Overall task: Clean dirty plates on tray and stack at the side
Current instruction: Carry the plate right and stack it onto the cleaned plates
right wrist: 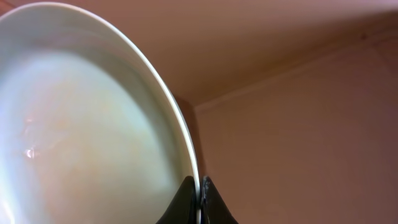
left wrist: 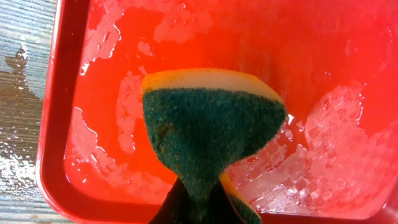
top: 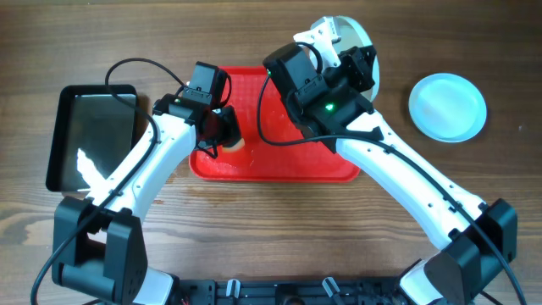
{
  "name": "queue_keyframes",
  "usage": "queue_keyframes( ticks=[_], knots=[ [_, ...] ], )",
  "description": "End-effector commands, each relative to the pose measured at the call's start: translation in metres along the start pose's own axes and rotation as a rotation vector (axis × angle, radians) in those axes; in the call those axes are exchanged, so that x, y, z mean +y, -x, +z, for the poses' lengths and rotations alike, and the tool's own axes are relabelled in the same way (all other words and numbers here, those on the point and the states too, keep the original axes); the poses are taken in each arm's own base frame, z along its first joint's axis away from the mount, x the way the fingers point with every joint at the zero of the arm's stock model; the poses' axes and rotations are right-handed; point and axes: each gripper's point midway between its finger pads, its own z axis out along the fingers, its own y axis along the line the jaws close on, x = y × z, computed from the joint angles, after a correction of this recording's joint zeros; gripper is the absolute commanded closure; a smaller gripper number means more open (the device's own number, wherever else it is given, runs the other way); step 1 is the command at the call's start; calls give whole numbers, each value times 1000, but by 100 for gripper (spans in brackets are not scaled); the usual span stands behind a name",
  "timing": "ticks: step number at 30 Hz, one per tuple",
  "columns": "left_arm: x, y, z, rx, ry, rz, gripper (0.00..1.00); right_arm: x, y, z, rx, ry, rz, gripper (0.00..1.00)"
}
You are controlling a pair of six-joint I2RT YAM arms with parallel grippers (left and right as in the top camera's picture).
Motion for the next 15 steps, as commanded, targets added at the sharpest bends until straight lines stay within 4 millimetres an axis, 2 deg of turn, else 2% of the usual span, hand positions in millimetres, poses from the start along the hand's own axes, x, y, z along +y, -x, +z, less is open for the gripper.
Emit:
queue_keyframes(
  ticks=[1, 11, 15],
  knots=[
    [0, -3, 4, 16, -3, 11, 96, -5, -1, 1, 15, -63, -61, 96],
    [0, -3, 4, 16, -3, 10, 96, -8, 3, 1, 9, -71, -35, 96],
    [0, -3, 4, 15, -4, 10, 96, 9, 1, 2, -4, 6, 10, 96]
  ],
)
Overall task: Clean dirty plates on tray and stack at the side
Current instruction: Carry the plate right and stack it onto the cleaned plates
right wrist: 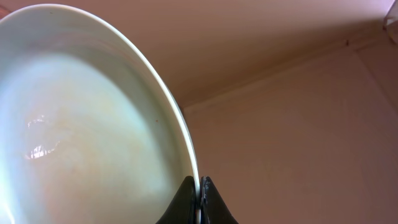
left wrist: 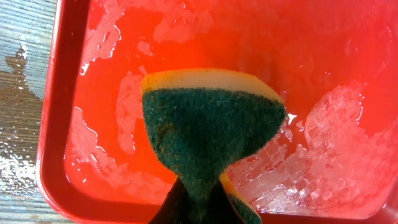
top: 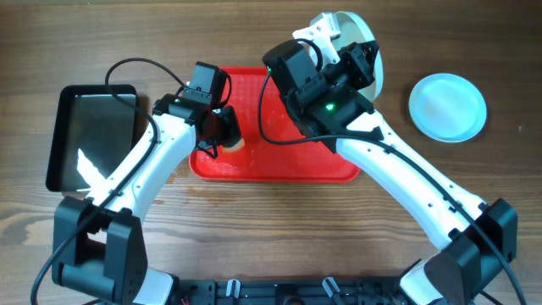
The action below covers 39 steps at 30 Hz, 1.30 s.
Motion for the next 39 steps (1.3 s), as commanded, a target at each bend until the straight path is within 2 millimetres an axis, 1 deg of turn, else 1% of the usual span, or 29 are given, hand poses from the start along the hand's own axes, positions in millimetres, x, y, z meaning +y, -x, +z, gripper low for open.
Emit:
queue_keyframes(
  ticks=[1, 4, 5, 6, 7, 9, 10, 11, 12, 13, 14, 15, 16, 17, 18, 19, 20, 21, 22, 24, 26, 27, 29, 31, 32, 35, 37, 38, 39],
  knots=[
    [0, -3, 4, 16, -3, 10, 96, 27, -7, 1, 3, 89, 54, 96],
    [0, -3, 4, 15, -3, 10, 96, 74, -25, -7, 74, 346, 218, 96],
    [0, -3, 4, 16, -3, 10, 96, 81, -28, -8, 99, 385, 271, 96],
    [0, -3, 4, 16, -3, 10, 96, 77, -27, -6, 101, 371, 301, 96],
    [0, -3, 4, 16, -3, 11, 96, 61, -23, -2, 84, 295, 305, 96],
    [1, -3, 4, 17, -2, 10, 96, 40, -18, 0, 65, 213, 298, 96],
    [0, -2, 4, 14, -4, 10, 96, 47, -18, -2, 69, 262, 295, 96],
    [-1, -1, 4, 9, -7, 11, 96, 63, -20, -6, 80, 350, 282, 96],
    [-2, 0, 4, 4, -12, 11, 96, 91, -26, -8, 107, 468, 253, 96],
    [-2, 1, 4, 2, -13, 10, 96, 110, -34, -8, 138, 547, 234, 96],
    [-2, 0, 4, 5, -14, 11, 96, 127, -51, -4, 198, 601, 193, 96],
    [-3, -1, 4, 10, -17, 11, 96, 129, -61, 3, 239, 590, 171, 96],
    [-2, -1, 4, 11, -15, 11, 96, 120, -71, 12, 272, 531, 173, 96],
    [-2, -1, 4, 11, -16, 11, 96, 107, -75, 20, 289, 464, 205, 96],
    [-3, -1, 4, 8, -17, 11, 96, 87, -77, 29, 305, 395, 275, 96],
    [-3, 0, 4, 5, -19, 11, 96, 70, -77, 34, 322, 379, 361, 96],
    [-3, 0, 4, 4, -20, 11, 96, 59, -76, 37, 337, 418, 445, 96],
    [-3, 0, 4, 4, -20, 11, 96, 53, -75, 40, 346, 463, 510, 96],
    [-3, 0, 4, 4, -19, 11, 96, 45, -75, 49, 362, 530, 606, 96],
    [-3, 0, 4, 4, -20, 11, 96, 34, -88, 77, 432, 666, 784, 95],
    [-3, 0, 4, 5, -19, 11, 96, 28, -116, 104, 528, 729, 894, 96],
    [-3, 0, 4, 5, -19, 11, 96, 23, -138, 120, 589, 724, 948, 96],
    [-3, 0, 4, 5, -19, 11, 96, 15, -195, 151, 744, 625, 1077, 96],
    [-3, 0, 4, 5, -19, 11, 96, 15, -244, 174, 862, 533, 1182, 96],
    [-3, 0, 4, 5, -19, 12, 96, 19, -263, 182, 902, 513, 1227, 96],
    [-3, 0, 4, 5, -19, 12, 96, 37, -302, 200, 970, 519, 1316, 96],
    [-3, 0, 4, 5, -19, 12, 96, 46, -318, 211, 982, 534, 1359, 96],
    [-3, 0, 4, 4, -20, 12, 96, 56, -324, 217, 996, 553, 1381, 96],
    [-3, 0, 4, 4, -20, 12, 96, 61, -325, 220, 1001, 559, 1383, 96]
  ],
)
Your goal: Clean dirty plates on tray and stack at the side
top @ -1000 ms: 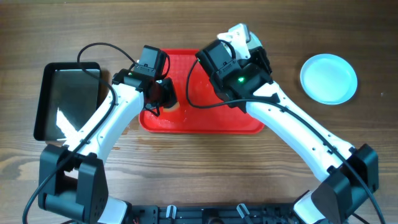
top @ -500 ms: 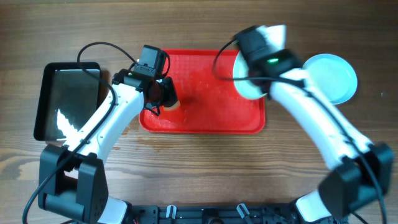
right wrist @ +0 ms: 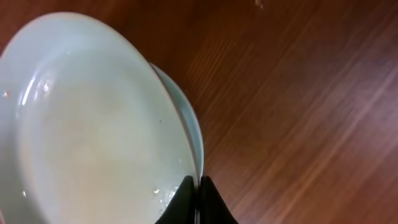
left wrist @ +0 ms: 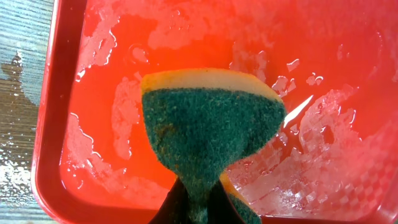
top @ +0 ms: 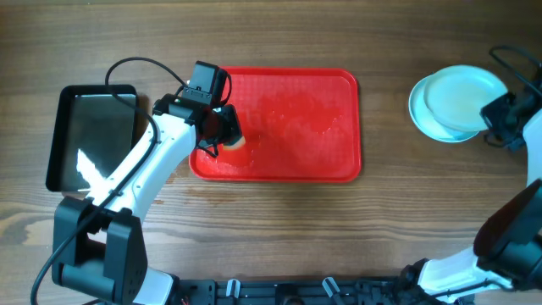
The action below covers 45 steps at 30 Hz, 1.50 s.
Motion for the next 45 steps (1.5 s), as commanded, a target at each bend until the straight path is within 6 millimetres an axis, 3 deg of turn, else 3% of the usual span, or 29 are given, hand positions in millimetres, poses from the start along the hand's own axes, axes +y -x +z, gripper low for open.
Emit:
queue_keyframes(
  ticks=[1, 3, 5, 6, 7, 9, 10, 14, 16, 19, 21, 23, 25, 28, 29, 30, 35, 39, 42, 43, 45],
  knots=[
    [0, -3, 4, 17, -7, 9, 96, 8, -8, 27, 72, 79, 43, 96],
    [0, -3, 4, 17, -7, 9, 96, 7, -11, 37, 86, 71, 43, 96],
    [0, -3, 4, 18, -7, 10, 96, 5, -14, 44, 101, 64, 44, 74],
    [0, -3, 4, 17, -7, 9, 96, 5, -14, 44, 102, 63, 42, 78],
    [0, -3, 4, 17, -7, 9, 96, 7, -14, 43, 105, 77, 32, 95],
    [-1, -3, 4, 16, -8, 10, 96, 19, -19, 41, 134, 146, 18, 95],
    [-1, -2, 4, 14, -9, 10, 96, 29, -24, 38, 164, 202, 18, 89],
    [-1, -2, 4, 11, -10, 10, 96, 68, -44, 14, 288, 446, 0, 88],
    [-6, 6, 4, -20, -31, 15, 96, 95, -61, -14, 368, 592, -21, 85],
    [-17, 22, -9, -91, -74, 21, 96, 116, -86, -40, 398, 638, -139, 83],
    [-12, 40, -26, -175, -51, 22, 96, 132, -116, -56, 439, 652, -248, 78],
    [10, 60, -39, -268, 29, -3, 96, 144, -145, -62, 504, 645, -302, 74],
    [41, 76, -49, -324, 104, -70, 96, 156, -184, -65, 558, 623, -395, 61],
    [92, 90, -55, -331, 167, -189, 96, 166, -232, -65, 587, 567, -534, 55],
    [124, 97, -57, -335, 202, -265, 96, 171, -260, -68, 600, 547, -619, 54],
    [140, 100, -58, -338, 218, -309, 96, 173, -274, -71, 609, 538, -661, 54],
    [230, 101, -61, -346, 296, -616, 96, 174, -350, -86, 682, 501, -788, 54],
    [288, 90, -55, -316, 359, -748, 93, 171, -401, -93, 647, 429, -871, 53],
    [305, 86, -45, -295, 369, -788, 90, 169, -429, -102, 627, 397, -897, 53],
    [307, 85, -41, -284, 370, -792, 82, 168, -436, -104, 616, 391, -905, 52],
    [309, 83, -36, -272, 374, -794, 52, 168, -446, -107, 600, 390, -928, 51]
  ],
)
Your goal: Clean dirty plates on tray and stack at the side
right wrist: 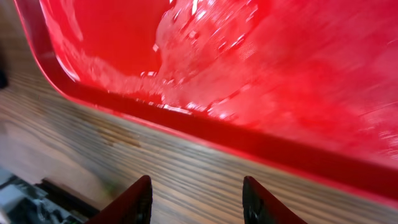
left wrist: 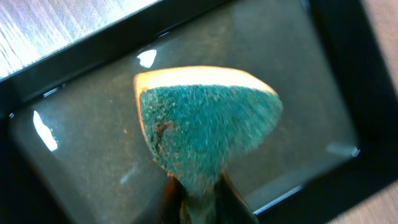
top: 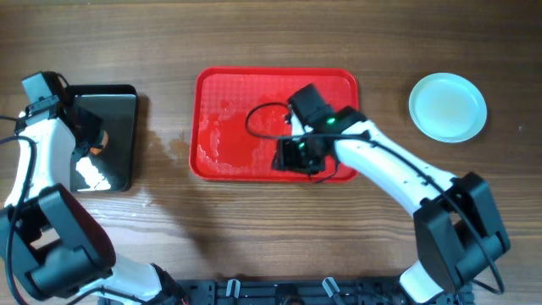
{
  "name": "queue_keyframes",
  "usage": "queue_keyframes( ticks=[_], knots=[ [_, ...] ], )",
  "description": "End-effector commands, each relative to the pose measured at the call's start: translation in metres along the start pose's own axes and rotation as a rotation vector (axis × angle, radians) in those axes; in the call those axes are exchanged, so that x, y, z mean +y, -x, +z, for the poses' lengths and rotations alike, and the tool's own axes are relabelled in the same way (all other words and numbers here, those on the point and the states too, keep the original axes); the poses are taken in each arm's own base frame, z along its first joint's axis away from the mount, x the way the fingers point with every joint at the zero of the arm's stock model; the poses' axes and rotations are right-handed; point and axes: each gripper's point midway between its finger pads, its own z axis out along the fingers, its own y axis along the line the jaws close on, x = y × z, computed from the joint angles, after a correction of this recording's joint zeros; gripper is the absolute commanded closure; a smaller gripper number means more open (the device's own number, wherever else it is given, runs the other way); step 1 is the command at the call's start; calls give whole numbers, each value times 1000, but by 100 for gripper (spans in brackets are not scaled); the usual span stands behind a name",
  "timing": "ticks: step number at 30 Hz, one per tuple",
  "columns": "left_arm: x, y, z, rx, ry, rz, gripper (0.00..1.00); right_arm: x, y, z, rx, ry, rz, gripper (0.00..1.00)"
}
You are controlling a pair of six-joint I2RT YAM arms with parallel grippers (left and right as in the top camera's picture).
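Observation:
The red tray [top: 339, 83] lies mid-table, wet and with no plates on it. Pale blue plates [top: 448, 106] sit stacked at the right side of the table. My left gripper [left wrist: 194, 198] is shut on a green and yellow sponge [left wrist: 205, 124], which it holds over the water in the black tray [left wrist: 74, 87]; in the overhead view that gripper [top: 93, 140] is at the black tray [top: 127, 91]. My right gripper [right wrist: 196, 202] is open and holds nothing, hanging over the red tray's front edge [right wrist: 205, 134]; overhead it is the right gripper [top: 298, 157].
A wet patch [top: 169, 146] marks the wood between the black tray and the red tray. Cables loop over the red tray near the right arm [top: 389, 174].
My left gripper carried the sponge from the red tray's left end to over the black tray. My right gripper let go of the plate on the stack, opened, and now is at the red tray's front edge.
My left gripper held the sponge over the wet red tray while my right gripper held a plate raised above the tray's far right. Then the plate was over the blue stack at the right. Now the plate lies stacked, and the sponge is at the black tray.

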Motion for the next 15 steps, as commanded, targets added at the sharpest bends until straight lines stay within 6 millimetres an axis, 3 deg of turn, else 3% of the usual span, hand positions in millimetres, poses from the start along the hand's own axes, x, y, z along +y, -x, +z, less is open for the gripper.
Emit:
queue_keyframes(
  ticks=[1, 2, 4, 9, 12, 15],
  knots=[
    [-1, 1, 8, 9, 6, -15, 43, 5, -6, 5, -46, -64, 22, 50],
    [-2, 1, 8, 10, 4, -15, 31, 10, -9, 7, -44, -58, 3, 49],
    [-9, -1, 7, 29, -37, -16, 21, 19, -15, 11, -40, -51, -29, 46],
    [-34, -10, -12, 89, -190, -17, 20, 28, -27, 15, -21, -51, -65, 45],
    [-50, -6, -58, 66, -326, -12, 22, 30, -34, 17, -4, -57, -42, 47],
    [-67, -18, -110, 101, -506, 8, 19, 35, -36, 15, -16, -52, -40, 48]
  ],
)
